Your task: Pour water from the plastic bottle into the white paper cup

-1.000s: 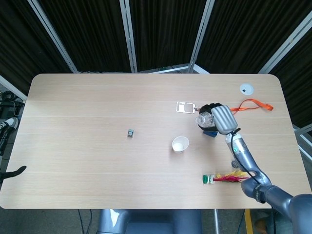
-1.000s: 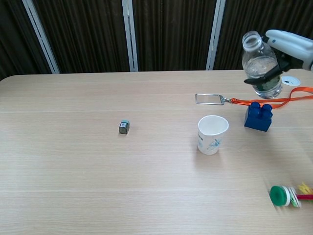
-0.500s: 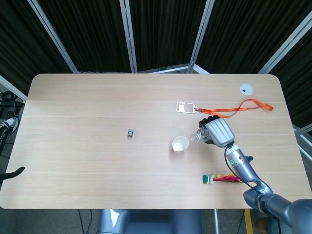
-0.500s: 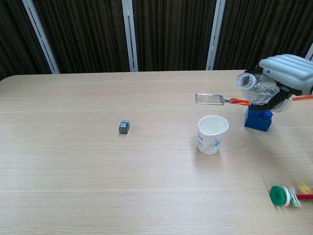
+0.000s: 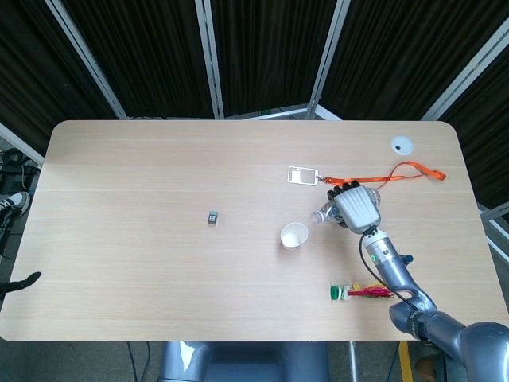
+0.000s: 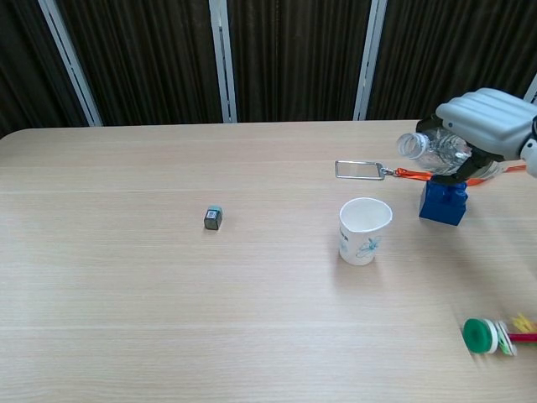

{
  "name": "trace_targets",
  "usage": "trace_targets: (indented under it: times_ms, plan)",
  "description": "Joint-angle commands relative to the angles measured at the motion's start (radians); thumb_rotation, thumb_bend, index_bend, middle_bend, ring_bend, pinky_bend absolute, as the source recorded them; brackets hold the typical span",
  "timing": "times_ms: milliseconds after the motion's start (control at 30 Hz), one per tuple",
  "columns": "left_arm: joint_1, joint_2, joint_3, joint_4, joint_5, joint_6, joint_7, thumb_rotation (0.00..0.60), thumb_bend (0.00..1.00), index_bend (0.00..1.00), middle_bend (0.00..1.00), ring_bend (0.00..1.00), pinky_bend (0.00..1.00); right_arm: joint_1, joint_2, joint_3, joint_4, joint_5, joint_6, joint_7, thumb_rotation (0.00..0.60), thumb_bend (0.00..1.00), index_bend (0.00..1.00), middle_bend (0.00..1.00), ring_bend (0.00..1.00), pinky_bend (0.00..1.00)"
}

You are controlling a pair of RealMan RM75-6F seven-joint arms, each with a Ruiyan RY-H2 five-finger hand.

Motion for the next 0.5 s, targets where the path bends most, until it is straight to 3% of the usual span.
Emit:
trace_targets:
  times_ms: [33, 500]
  plan:
    - [-0.001, -0.001, 0.000, 0.001, 0.002, -0.002, -0.003, 0.600, 0.02, 0.00, 0.00, 0.00, 0.00, 0.009, -0.016, 0.004, 0.014, 0.006, -0.011, -0.028, 0.600, 0.44, 0.54, 0.61, 0.51, 0.49]
    - [-0.006, -0.008, -0.001, 0.003, -0.009, -0.010, 0.014, 0.600, 0.02, 0.00, 0.00, 0.00, 0.00, 0.021, -0.058, -0.006, 0.104, -0.009, -0.005, -0.055, 0.600, 0.45, 0.54, 0.61, 0.51, 0.49]
